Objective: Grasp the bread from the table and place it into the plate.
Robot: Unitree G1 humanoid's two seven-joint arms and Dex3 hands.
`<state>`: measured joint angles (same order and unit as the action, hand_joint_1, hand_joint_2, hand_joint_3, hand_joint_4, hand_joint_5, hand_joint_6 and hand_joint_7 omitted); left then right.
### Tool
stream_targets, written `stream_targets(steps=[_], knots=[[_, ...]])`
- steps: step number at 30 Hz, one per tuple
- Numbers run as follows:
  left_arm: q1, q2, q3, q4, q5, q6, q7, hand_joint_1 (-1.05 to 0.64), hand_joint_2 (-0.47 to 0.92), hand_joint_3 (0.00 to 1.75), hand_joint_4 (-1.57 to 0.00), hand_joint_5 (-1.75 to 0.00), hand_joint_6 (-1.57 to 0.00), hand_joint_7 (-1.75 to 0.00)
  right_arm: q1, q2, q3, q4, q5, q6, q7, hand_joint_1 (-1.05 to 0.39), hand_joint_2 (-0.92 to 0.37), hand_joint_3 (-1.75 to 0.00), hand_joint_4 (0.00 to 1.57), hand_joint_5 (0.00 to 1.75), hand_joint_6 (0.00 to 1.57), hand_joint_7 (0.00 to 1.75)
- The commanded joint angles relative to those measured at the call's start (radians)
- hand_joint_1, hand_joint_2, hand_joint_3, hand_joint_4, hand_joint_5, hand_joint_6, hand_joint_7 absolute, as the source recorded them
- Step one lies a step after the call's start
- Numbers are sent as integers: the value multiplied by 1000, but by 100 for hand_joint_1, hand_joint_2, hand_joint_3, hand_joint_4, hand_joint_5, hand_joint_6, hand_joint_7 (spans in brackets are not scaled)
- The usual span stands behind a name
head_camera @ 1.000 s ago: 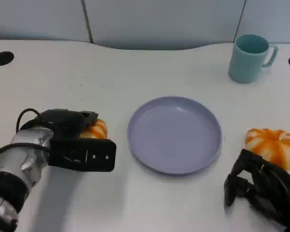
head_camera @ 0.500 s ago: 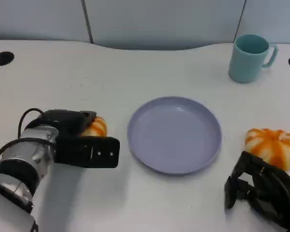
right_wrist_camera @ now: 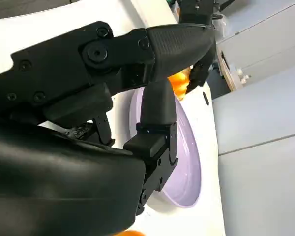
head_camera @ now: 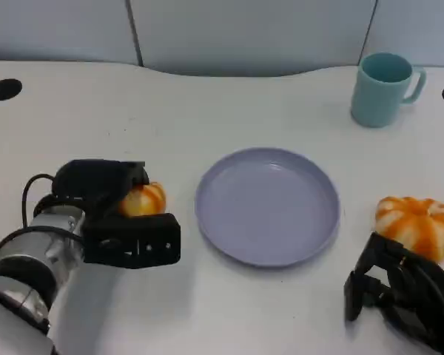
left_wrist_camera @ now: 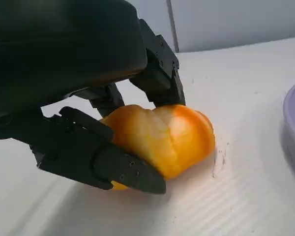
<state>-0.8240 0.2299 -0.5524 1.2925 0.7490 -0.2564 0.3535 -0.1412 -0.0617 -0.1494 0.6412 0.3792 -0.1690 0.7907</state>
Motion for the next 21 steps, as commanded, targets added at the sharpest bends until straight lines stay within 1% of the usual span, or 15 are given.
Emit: stream_targets(steps=[1,3,6,9,10,11,12,15,17,19,21], knots=[[55,15,-18,18,15,-45,129,-24,92,42,-83,-174,-61,-174,20,-16,-4,11,-8,12,-7,-52,-92,-24,69,175,57,154],[61,19,-16,19,10,-70,171,-22,92,50,-84,-175,-61,-175,18,-16,-4,13,-6,12,-3,-51,-92,-24,69,175,56,155],[60,22,-11,21,4,-85,199,-22,92,52,-85,-175,-61,-175,19,-15,-5,13,-4,11,-2,-51,-92,-24,69,175,56,155],[38,26,4,16,-6,-73,214,-19,79,70,-81,-175,-60,-175,21,-15,-5,7,-3,20,-7,-51,-92,-23,68,175,56,156],[32,26,7,14,-8,-68,226,-18,72,78,-82,-175,-61,-175,21,-16,-4,5,-6,21,-11,-51,-92,-23,68,175,56,156],[24,24,15,11,-16,-71,229,-17,68,82,-82,-175,-61,-175,19,-16,-3,7,-6,23,-11,-52,-92,-23,68,175,56,156],[17,23,25,6,-26,-79,230,-16,67,86,-82,-175,-62,-175,17,-16,-4,11,-5,24,-8,-51,-92,-24,67,174,55,155],[1,19,56,-6,-54,-108,215,-17,67,91,-84,-175,-62,-175,12,-15,-4,19,-7,19,-5,-51,-92,-24,68,175,55,155],[-3,18,65,-10,-64,-120,210,-16,63,96,-85,-175,-64,-175,12,-15,-3,21,-8,15,-5,-52,-92,-24,68,175,55,154],[-14,16,73,-27,-74,-164,213,-15,60,103,-87,-175,-66,-175,10,-14,-3,21,-7,22,-7,-52,-92,-24,68,175,55,154],[-22,13,77,-43,-77,-199,215,-16,59,106,-88,-175,-66,-175,9,-13,-3,23,-6,20,-4,-52,-92,-24,68,175,55,154]])
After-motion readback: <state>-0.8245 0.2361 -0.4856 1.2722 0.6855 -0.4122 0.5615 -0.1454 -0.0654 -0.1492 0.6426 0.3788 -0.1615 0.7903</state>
